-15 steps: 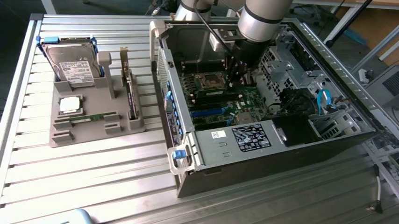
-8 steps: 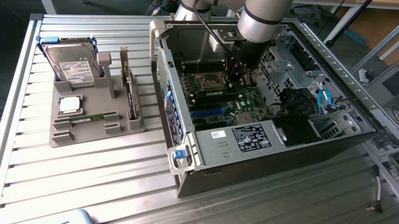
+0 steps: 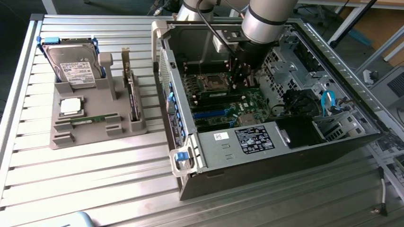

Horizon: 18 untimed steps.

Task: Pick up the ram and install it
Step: 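Insert the ram into the slot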

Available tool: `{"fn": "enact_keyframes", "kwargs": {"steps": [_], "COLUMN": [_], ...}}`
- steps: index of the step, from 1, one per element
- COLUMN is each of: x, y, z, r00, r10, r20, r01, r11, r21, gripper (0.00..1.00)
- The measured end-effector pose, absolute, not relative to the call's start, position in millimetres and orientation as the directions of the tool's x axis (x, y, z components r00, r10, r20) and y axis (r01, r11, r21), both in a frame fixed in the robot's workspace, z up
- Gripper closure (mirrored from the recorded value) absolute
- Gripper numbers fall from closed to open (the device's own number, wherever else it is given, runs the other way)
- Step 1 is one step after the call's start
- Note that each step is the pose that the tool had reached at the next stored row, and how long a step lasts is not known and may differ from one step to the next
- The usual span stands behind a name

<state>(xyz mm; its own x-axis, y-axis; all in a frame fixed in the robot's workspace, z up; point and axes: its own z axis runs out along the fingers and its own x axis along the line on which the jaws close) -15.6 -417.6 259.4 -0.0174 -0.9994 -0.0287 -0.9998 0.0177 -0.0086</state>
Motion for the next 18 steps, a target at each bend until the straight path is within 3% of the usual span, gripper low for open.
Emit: {"fn": "enact_keyframes", "kwargs": {"steps": [18], "x": [-15.4], "y": [-417.6], "z": [249.9], "r00": [-0.019], "r10": [-0.999], "r20": [-0.029], "r01": [-1.0], "r11": [0.019], "r21": [-0.009], "gripper": [0.88]}}
